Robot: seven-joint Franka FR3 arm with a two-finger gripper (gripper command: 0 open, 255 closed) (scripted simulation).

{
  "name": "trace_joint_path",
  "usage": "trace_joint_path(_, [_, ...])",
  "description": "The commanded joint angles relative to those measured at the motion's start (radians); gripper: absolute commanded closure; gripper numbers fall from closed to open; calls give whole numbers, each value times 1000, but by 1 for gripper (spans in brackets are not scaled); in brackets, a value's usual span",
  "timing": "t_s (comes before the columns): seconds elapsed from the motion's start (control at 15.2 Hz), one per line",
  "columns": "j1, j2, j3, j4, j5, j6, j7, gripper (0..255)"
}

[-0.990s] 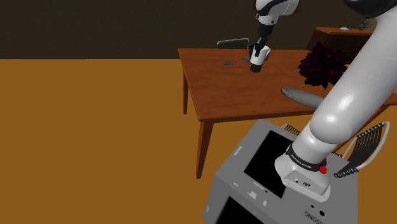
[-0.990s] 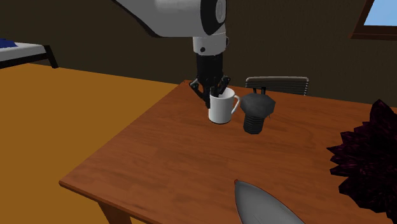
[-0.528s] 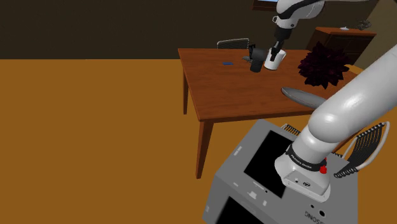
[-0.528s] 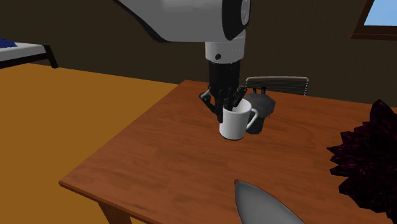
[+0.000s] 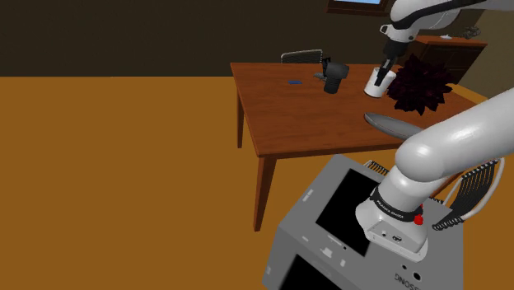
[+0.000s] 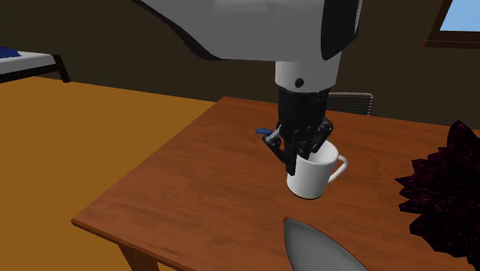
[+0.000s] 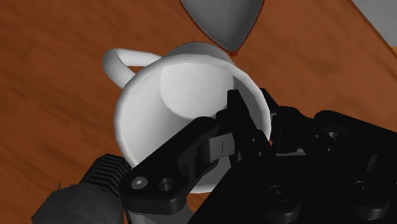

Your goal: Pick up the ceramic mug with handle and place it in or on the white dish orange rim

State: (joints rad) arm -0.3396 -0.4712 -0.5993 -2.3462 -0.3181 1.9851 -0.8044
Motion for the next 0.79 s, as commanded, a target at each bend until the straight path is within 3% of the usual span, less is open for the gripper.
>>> trace_joint_path(0.0, [-36, -67, -5, -33, -35, -27, -21, 255])
trace_joint_path(0.73, [-224, -312, -85, -117, -183, -147, -205, 255])
